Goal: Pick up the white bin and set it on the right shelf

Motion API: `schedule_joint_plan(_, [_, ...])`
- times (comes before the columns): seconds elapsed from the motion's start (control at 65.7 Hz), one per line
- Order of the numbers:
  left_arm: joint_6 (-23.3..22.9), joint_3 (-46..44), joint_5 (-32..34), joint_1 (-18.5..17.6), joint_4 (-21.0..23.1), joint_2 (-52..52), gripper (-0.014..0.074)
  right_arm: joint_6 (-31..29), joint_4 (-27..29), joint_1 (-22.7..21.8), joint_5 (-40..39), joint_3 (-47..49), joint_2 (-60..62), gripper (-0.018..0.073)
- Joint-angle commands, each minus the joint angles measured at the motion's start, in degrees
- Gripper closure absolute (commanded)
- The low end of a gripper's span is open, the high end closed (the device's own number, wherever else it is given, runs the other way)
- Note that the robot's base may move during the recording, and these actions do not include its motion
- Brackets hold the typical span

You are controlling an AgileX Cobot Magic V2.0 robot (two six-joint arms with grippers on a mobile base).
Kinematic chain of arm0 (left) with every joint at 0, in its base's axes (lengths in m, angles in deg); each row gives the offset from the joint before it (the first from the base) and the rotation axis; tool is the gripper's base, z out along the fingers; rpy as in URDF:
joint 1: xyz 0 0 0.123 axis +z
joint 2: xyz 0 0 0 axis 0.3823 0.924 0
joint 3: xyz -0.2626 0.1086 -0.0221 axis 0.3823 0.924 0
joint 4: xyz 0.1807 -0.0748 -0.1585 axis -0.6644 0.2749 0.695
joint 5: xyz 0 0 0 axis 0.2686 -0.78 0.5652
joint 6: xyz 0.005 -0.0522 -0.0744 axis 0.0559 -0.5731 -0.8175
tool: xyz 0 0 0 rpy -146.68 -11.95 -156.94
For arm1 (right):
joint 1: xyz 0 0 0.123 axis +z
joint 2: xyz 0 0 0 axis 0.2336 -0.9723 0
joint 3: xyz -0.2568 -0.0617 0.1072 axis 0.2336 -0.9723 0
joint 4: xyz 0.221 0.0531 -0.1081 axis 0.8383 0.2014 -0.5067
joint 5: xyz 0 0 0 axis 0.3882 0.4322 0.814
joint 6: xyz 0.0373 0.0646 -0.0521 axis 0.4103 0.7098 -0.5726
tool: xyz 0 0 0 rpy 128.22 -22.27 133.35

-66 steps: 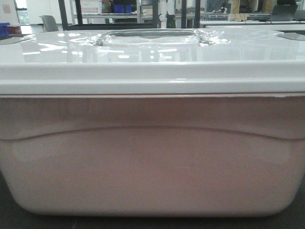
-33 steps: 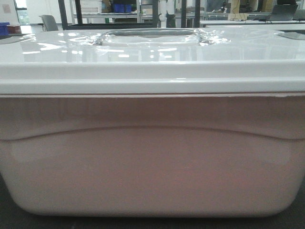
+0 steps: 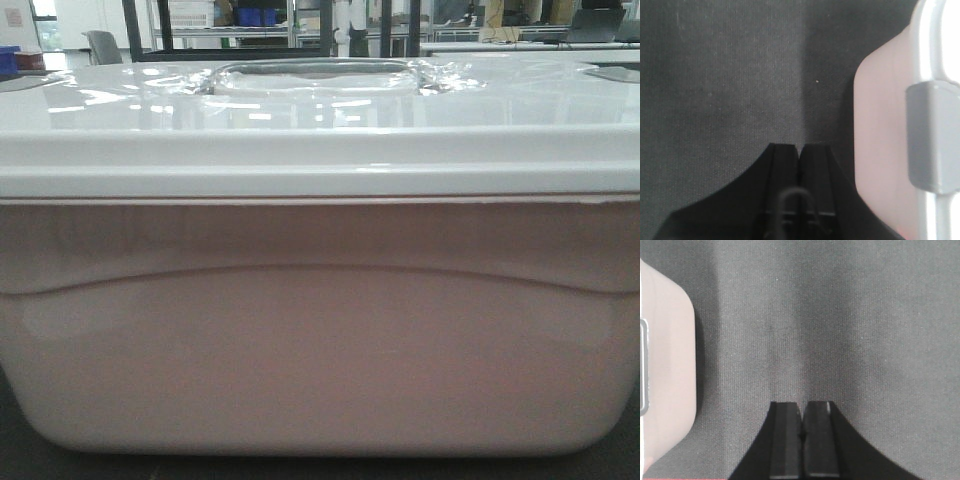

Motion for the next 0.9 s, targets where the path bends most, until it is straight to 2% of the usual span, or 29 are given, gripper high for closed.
schedule_joint_plan(0.0, [0.03,-2.15,1.61,-0.22,1.52,0.53,0.0717,-0.15,-0.03,-0.24,-0.57,2.12,0.36,0.0467])
schedule_joint_plan(0.046, [0.03,-2.15,1.61,-0.22,1.25,1.01,0.0695,-0.15,-0.03,-0.24,-0.63,2.12,0.36,0.0428])
schedule_joint_plan(0.091, [0.31,-2.15,1.61,-0.22,1.02,1.58,0.0653,-0.15,-0.03,-0.24,-0.63,2.12,0.36,0.0337])
schedule_joint_plan(0.137, [1.71,-2.15,1.61,-0.22,1.01,1.82,0.0575,-0.15,-0.03,-0.24,-0.38,2.12,0.36,0.024])
schedule_joint_plan(0.152, [2.15,-2.15,1.72,-0.22,1.01,1.83,0.0546,-0.15,-0.03,-0.24,-0.29,2.12,0.36,0.0222])
schedule_joint_plan(0.213, [2.76,-2.15,2.02,-0.22,1.01,2.07,0.0411,-0.15,-0.03,-0.24,-0.07,2.07,0.31,0.0049])
schedule_joint_plan(0.274, [2.76,-2.15,3.78,-0.22,1.01,2.21,0.024,0.02,-0.03,-0.24,0.55,2.0,0.05,-0.0092])
schedule_joint_plan(0.304, [2.76,-2.15,4.53,-0.22,1.01,2.38,0.0157,0.02,-0.03,-0.24,0.86,2.0,-0.15,-0.008])
schedule_joint_plan(0.38, [2.76,-2.15,4.8,-0.22,1.01,2.71,0.0055,0.07,0.12,-0.24,1.0,2.0,-0.78,-0.0063])
schedule_joint_plan(0.472, [2.76,-2.15,4.55,-0.22,1.77,3.25,0.0043,0.07,1.5,-0.24,0.85,2.0,-1.44,-0.0063])
schedule_joint_plan(0.578, [2.76,-2.15,4.55,-0.22,6.02,3.44,0.0057,0.01,6.1,-0.24,0.49,2.06,-1.81,-0.0063])
schedule_joint_plan(0.791, [2.89,-2.15,4.46,0.02,16.7,3.44,0.0075,-1.08,14.0,-0.24,-3.35,2.19,-1.81,-0.0063])
schedule_joint_plan(0.882, [6.0,-2.15,3.45,1.02,21.97,3.53,0.0075,-2.2,15.1,-0.35,-4.48,2.19,-2.24,-0.0063])
